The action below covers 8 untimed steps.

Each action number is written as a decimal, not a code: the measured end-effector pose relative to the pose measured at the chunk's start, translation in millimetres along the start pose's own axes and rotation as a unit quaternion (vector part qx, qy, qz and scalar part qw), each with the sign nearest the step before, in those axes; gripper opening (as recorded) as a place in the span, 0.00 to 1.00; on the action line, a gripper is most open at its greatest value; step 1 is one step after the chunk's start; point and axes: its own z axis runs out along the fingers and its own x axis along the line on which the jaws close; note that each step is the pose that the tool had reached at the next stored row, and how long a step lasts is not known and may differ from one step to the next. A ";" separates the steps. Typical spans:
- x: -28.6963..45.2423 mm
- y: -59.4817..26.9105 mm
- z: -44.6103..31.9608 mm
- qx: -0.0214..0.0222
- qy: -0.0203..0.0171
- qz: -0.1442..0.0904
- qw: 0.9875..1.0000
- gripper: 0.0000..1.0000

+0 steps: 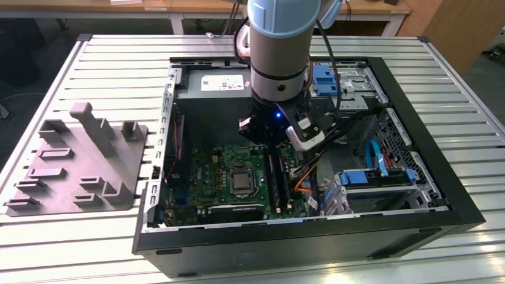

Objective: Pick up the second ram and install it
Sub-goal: 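Press down the second ram until it locks into place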

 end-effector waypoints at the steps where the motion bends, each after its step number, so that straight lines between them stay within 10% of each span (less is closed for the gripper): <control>1: 0.0 0.0 0.0 0.000 0.000 0.000 1.000 0.10; 8: 0.1 0.0 0.9 0.000 0.000 0.000 1.000 0.10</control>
